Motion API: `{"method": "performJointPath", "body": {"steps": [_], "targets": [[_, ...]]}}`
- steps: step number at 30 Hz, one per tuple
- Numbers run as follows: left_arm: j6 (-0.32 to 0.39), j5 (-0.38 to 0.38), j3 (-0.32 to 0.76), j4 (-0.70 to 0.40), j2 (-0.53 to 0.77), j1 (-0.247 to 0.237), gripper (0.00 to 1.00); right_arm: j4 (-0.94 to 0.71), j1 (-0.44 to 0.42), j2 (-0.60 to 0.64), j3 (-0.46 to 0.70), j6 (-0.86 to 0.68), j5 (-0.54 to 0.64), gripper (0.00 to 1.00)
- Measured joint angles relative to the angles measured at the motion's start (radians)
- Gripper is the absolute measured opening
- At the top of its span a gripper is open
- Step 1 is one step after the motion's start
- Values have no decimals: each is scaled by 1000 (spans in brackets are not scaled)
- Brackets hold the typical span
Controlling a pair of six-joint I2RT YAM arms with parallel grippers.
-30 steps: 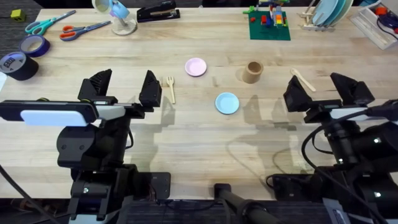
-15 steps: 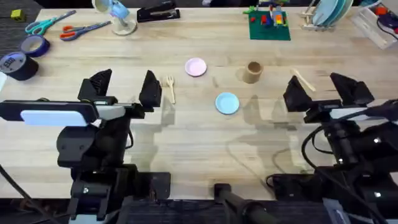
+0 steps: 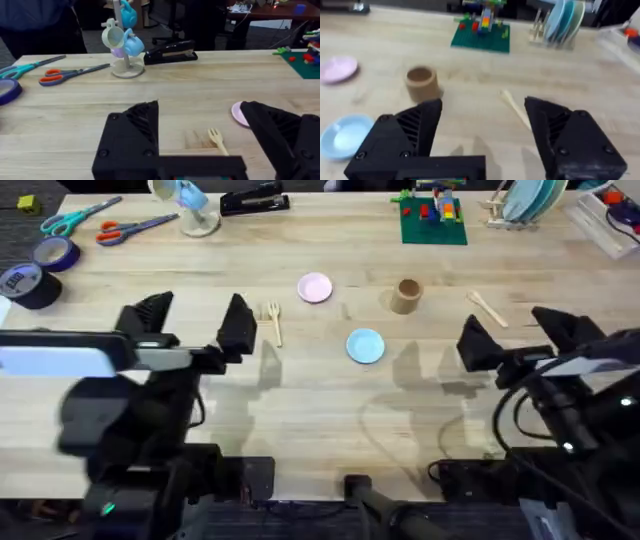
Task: Pick up a utensil and set it on the pink plate, then put the other utensil in the container.
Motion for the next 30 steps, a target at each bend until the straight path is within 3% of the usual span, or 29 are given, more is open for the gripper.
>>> {"method": "performJointPath", "body": {"steps": [6,10,19,30], "targets": [[3,0,230,-246,13,0,993,-264,0,28,191,-11,0,993],[4,0,392,-390,105,0,993,-351,0,115,319,-6,0,993],[6,0,811,-677,504,0,992,-464,0,447,632,-2,0,994],[6,0,1339,-1043,978,0,993,-735,0,851,1004,-2,0,994]]}}
